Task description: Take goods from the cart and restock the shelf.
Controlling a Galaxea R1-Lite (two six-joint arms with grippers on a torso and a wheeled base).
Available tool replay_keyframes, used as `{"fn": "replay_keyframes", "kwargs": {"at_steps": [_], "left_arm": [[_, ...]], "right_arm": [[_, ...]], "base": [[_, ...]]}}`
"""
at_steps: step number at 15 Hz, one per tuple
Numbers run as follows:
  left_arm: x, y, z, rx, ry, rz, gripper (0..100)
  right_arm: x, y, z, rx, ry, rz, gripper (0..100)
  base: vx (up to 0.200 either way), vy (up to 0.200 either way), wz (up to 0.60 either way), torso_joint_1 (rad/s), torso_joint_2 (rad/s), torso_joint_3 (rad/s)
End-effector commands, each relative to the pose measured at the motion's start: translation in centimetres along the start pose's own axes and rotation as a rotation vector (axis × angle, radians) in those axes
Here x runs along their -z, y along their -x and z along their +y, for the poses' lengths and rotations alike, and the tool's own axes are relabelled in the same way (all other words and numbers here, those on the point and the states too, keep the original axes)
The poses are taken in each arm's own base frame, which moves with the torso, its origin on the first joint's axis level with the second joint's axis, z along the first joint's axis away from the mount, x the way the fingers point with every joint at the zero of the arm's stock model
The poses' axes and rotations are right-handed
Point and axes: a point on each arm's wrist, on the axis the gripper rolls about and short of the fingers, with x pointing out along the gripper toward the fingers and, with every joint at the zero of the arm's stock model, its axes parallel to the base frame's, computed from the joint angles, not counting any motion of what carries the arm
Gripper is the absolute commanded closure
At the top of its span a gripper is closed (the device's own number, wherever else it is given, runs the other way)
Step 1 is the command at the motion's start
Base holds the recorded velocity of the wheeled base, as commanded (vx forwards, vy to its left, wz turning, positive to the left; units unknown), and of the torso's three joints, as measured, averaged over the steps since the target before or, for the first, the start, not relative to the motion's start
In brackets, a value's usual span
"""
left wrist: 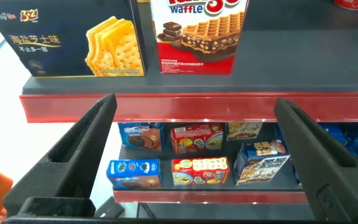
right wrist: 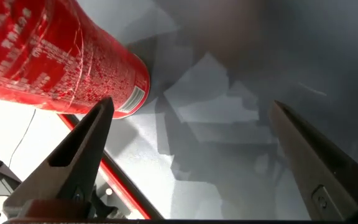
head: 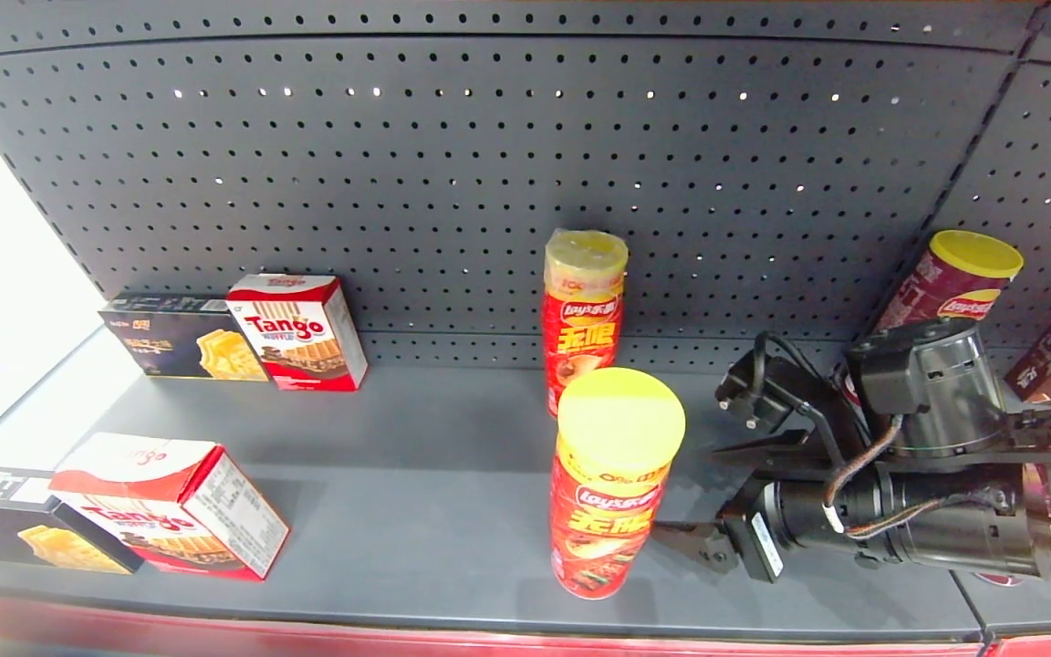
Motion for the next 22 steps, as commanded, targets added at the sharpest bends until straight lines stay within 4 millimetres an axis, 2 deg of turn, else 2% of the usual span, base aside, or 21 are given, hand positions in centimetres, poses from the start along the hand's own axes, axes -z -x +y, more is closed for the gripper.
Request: {"fn": "replay_keyframes", "kwargs": {"at_steps": [1,17,18,19,20,22], "left_arm": [[0.0,0.0,0.0,0.001,0.0,0.002,0],[0.0,0.0,0.0,0.001,0.003,0.002,0],[0.0,0.0,0.0,0.001,0.003,0.002,0],[0.0,0.0,0.0,0.001,0.003,0.002,0],[0.0,0.0,0.0,0.001,0.003,0.002,0],[0.0,0.0,0.0,0.001,0.003,0.002,0]], "right_arm": [[-0.1,0.1,0.1,-0.002,0.002,-0.007,0],[-0.4,-0.5,0.0,0.001,0.001,-0.008,0],[-0.5,-0.1,-0.2,0.006,-0.001,-0.017,0],[-0.8,1.2,-0.3,0.019,-0.004,-0.057,0],[-1.0,2.7,-0.7,0.047,-0.012,-0.094,0],[-1.0,6.9,-0.8,0.085,-0.016,-0.192,0]], "base": [[0.0,0.0,0.0,0.0,0.0,0.0],[0.0,0.0,0.0,0.0,0.0,0.0],[0.0,0.0,0.0,0.0,0.0,0.0],[0.0,0.0,0.0,0.0,0.0,0.0],[0.0,0.0,0.0,0.0,0.0,0.0],[0.0,0.0,0.0,0.0,0.0,0.0]]}}
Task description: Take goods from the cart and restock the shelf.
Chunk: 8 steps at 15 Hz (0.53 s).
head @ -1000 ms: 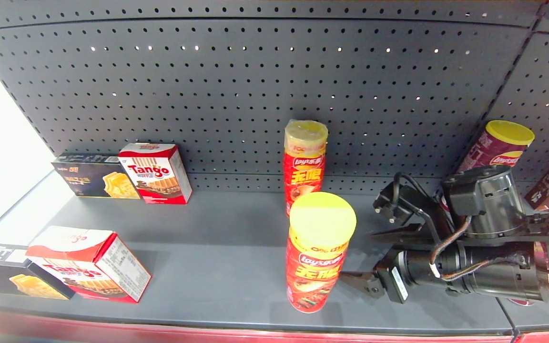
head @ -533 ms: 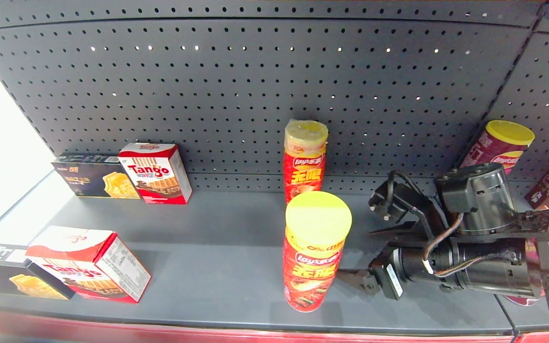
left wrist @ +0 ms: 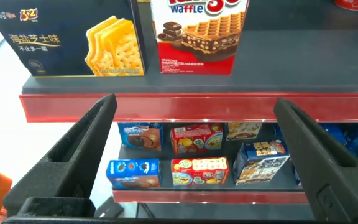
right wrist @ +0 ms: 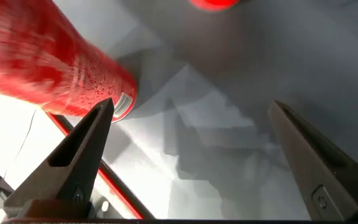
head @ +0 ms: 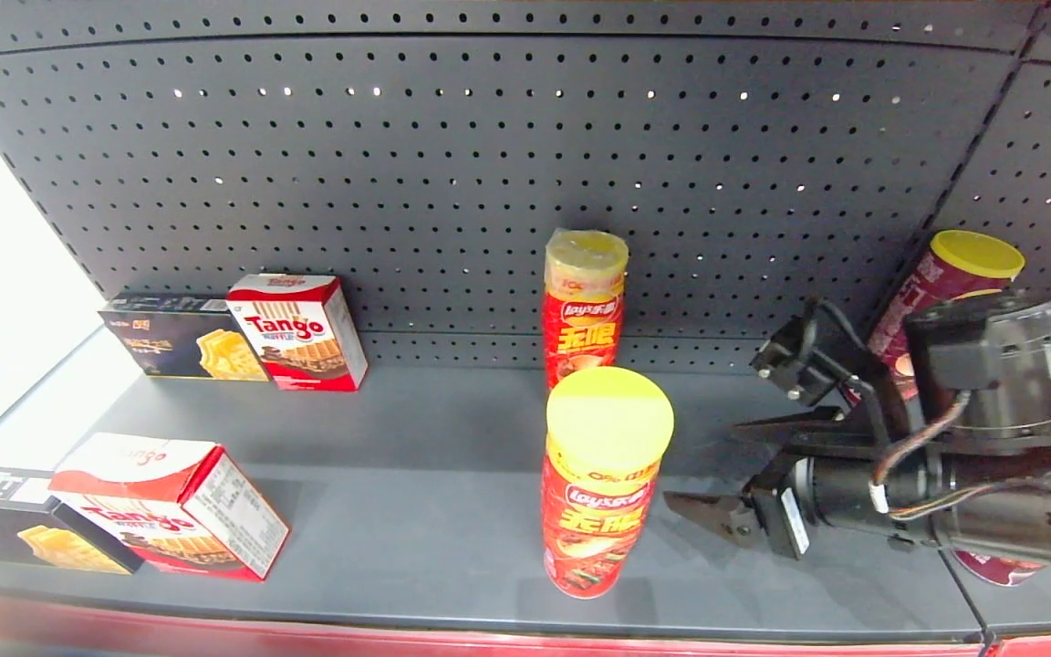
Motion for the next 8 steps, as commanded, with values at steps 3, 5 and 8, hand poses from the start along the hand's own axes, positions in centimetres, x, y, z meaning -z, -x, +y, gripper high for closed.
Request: {"fn": "replay_keyframes", "kwargs": {"at_steps": [3,5,8], "left_arm": [[0.0,0.0,0.0,0.003,-0.001,0.003,0],[0.0,0.0,0.0,0.003,-0.001,0.001,0],[0.0,0.0,0.0,0.003,-0.001,0.001,0]], "right_arm": [[1.4,10.3,0.6,0.02,0.011,-0.242,0],[2.7,13.6,1.3,-0.011,0.025,-0.371,0],[7.9,16.8,1.8,-0.027,0.019,-0.426,0]], "base": [[0.0,0.0,0.0,0.0,0.0,0.0],[0.0,0.0,0.0,0.0,0.0,0.0],[0.0,0.0,0.0,0.0,0.0,0.0]]}}
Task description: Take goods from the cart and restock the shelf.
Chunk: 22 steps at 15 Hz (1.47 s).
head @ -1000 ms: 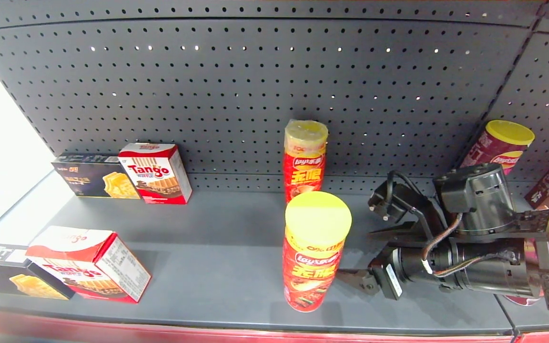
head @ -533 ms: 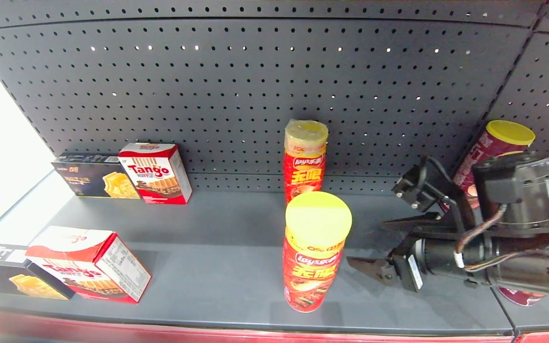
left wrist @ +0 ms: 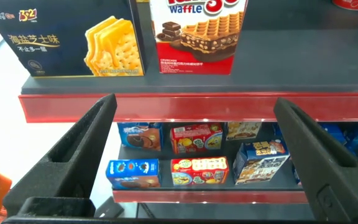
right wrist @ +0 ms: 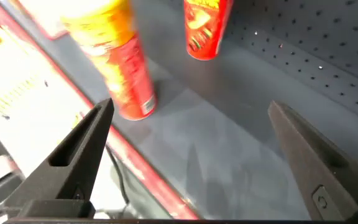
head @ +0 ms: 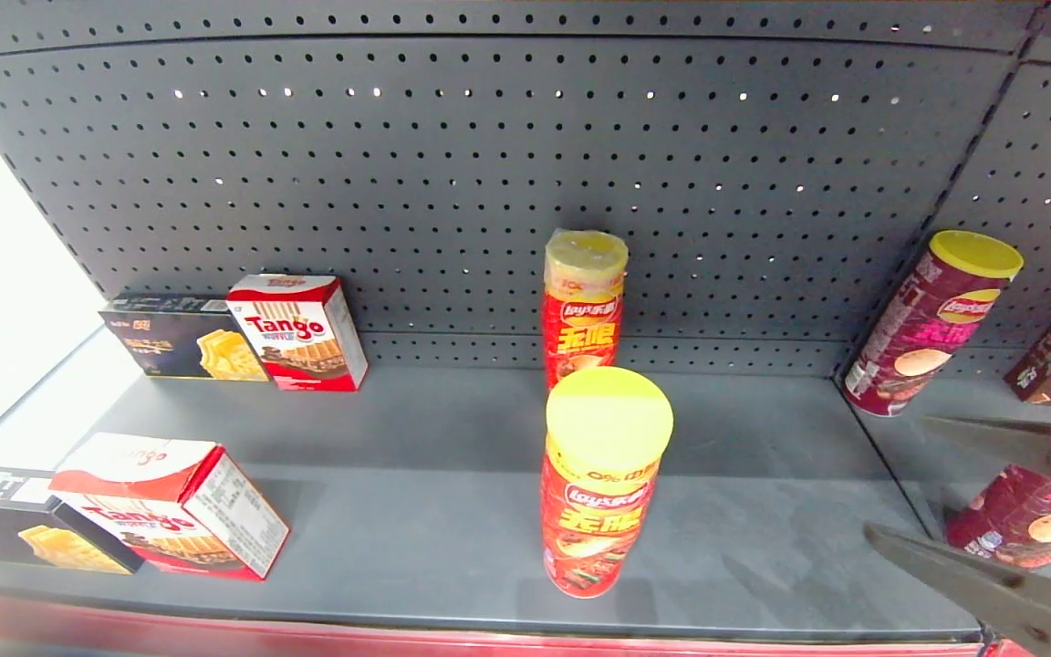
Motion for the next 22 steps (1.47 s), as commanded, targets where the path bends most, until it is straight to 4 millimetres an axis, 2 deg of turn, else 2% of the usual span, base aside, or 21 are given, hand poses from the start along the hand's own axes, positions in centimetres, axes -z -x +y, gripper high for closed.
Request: {"fn": "replay_keyframes", "kwargs": {"at_steps": [1,4,6,8,11,12,13,15,17,18,20,22], "left_arm": [[0.0,0.0,0.0,0.0,0.0,0.003,0],[0.0,0.0,0.0,0.0,0.0,0.001,0],[0.0,0.0,0.0,0.0,0.0,0.001,0],[0.0,0.0,0.0,0.0,0.0,0.001,0],[0.0,0.0,0.0,0.0,-0.001,0.001,0],[0.0,0.0,0.0,-0.003,-0.001,-0.001,0],[0.0,0.0,0.0,-0.003,0.0,-0.001,0],[0.0,0.0,0.0,-0.009,0.003,-0.002,0],[0.0,0.0,0.0,-0.009,0.003,0.0,0],[0.0,0.0,0.0,-0.008,0.002,0.0,0],[0.0,0.0,0.0,-0.011,0.003,0.0,0],[0.0,0.0,0.0,-0.011,0.003,0.0,0]], "right_arm": [[4.7,6.3,0.8,-0.021,-0.009,-0.111,0],[11.2,9.1,1.5,-0.04,-0.067,-0.132,0],[14.2,10.2,1.9,-0.03,-0.085,-0.163,0],[16.4,11.3,2.1,-0.03,-0.091,-0.1,0],[16.2,11.4,2.3,0.102,-0.107,-0.056,0],[16.0,10.8,2.4,0.335,-0.146,0.026,0],[15.9,10.6,2.5,0.485,-0.17,0.052,0],[16.0,10.9,3.2,0.654,-0.169,-0.013,0],[16.2,11.3,3.8,0.648,-0.131,-0.104,0],[16.1,11.3,3.8,0.652,-0.126,-0.111,0],[16.9,11.2,3.4,0.767,-0.17,-0.101,0],[16.9,11.2,3.5,0.756,-0.163,-0.095,0]], "base": [[0.0,0.0,0.0,0.0,0.0,0.0],[0.0,0.0,0.0,0.0,0.0,0.0],[0.0,0.0,0.0,0.0,0.0,0.0],[0.0,0.0,0.0,0.0,0.0,0.0],[0.0,0.0,0.0,0.0,0.0,0.0],[0.0,0.0,0.0,0.0,0.0,0.0],[0.0,0.0,0.0,0.0,0.0,0.0],[0.0,0.0,0.0,0.0,0.0,0.0],[0.0,0.0,0.0,0.0,0.0,0.0],[0.0,0.0,0.0,0.0,0.0,0.0],[0.0,0.0,0.0,0.0,0.0,0.0],[0.0,0.0,0.0,0.0,0.0,0.0]]}}
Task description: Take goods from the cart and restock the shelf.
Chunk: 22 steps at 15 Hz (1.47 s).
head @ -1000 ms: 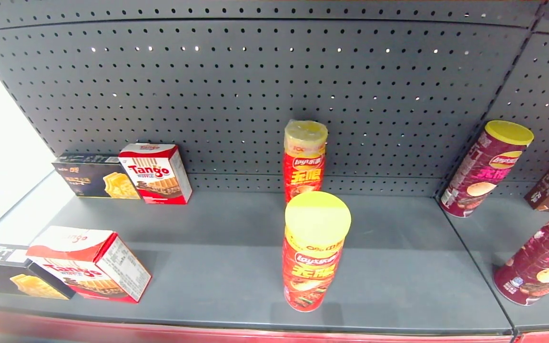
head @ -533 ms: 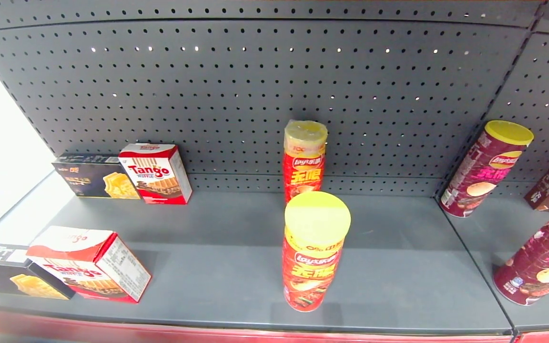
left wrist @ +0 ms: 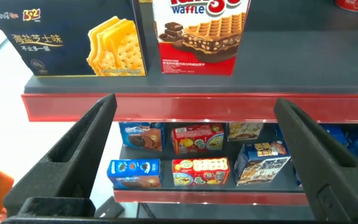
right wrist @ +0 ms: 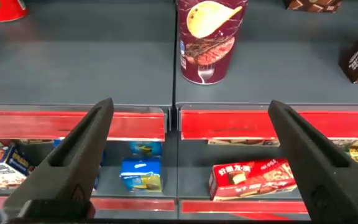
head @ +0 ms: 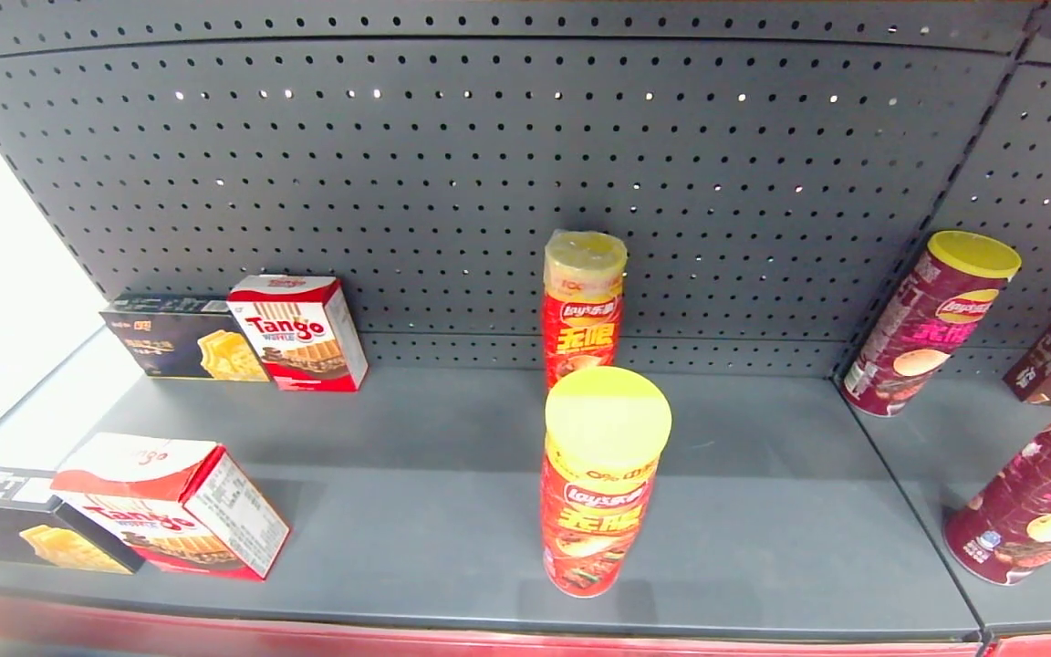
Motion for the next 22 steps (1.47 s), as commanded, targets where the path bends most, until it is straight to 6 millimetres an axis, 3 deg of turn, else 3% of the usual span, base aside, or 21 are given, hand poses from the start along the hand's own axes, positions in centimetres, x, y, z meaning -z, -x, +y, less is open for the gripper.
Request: {"fn": "replay_keyframes", "kwargs": {"at_steps": [1,22], "left_arm": [[0.0,-0.01,0.0,0.002,-0.001,0.001,0],[0.0,-0.01,0.0,0.002,0.0,0.001,0]], "right_arm": [[0.13,0.02,0.01,0.001,0.001,-0.004,0],[0.12,0.02,0.01,0.001,0.001,-0.006,0]], "base": [[0.0,0.0,0.0,0.0,0.0,0.0],[-0.019,0.0,-0.03,0.0,0.0,0.0]]}}
